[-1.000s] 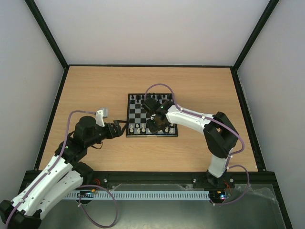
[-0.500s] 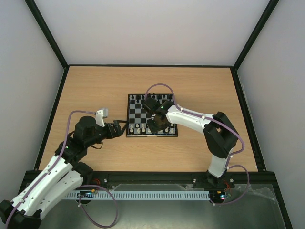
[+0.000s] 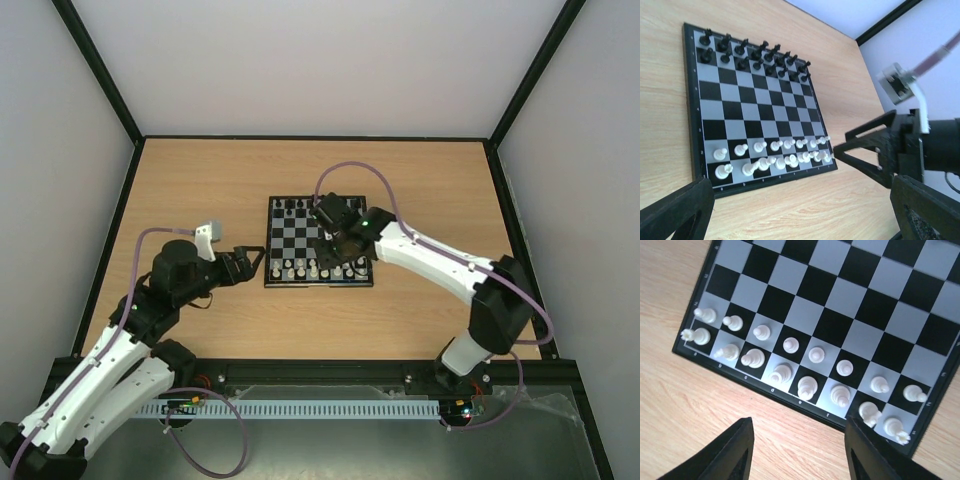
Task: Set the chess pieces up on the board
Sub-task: Adjust the chess piece on the chessboard.
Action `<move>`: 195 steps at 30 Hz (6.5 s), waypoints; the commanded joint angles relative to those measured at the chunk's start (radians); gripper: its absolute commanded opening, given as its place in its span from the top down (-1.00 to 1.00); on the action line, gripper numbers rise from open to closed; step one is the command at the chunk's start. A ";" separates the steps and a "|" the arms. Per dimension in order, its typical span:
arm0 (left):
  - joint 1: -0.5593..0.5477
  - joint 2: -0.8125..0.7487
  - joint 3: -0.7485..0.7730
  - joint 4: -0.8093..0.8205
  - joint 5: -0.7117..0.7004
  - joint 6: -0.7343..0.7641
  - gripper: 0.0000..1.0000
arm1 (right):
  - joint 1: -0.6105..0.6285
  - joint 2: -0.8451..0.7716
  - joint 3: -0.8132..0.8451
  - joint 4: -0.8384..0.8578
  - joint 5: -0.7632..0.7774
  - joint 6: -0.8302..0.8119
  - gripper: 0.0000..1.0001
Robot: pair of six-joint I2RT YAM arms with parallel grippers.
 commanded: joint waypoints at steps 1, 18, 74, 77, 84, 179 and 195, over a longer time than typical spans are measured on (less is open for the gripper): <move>0.006 -0.006 0.046 -0.044 -0.054 0.026 -0.99 | 0.004 -0.106 -0.065 -0.037 0.016 0.007 -0.10; 0.007 -0.002 -0.041 -0.021 -0.097 0.005 -0.99 | 0.018 -0.171 -0.127 0.030 -0.094 0.036 -0.01; 0.007 -0.147 -0.045 -0.068 -0.048 -0.022 -0.99 | 0.143 0.412 0.310 -0.045 -0.057 0.062 0.53; 0.007 -0.148 -0.046 -0.068 -0.048 -0.022 -0.99 | 0.143 0.415 0.311 -0.044 -0.062 0.060 0.53; 0.007 -0.143 -0.048 -0.065 -0.047 -0.020 -0.99 | 0.145 0.422 0.309 -0.043 -0.071 0.058 0.53; 0.007 -0.152 -0.056 -0.066 -0.038 -0.023 -0.99 | 0.167 0.442 0.324 -0.067 -0.007 0.066 0.88; 0.007 -0.133 -0.048 -0.027 -0.041 -0.029 -0.99 | 0.167 0.326 0.322 -0.061 0.069 0.056 0.09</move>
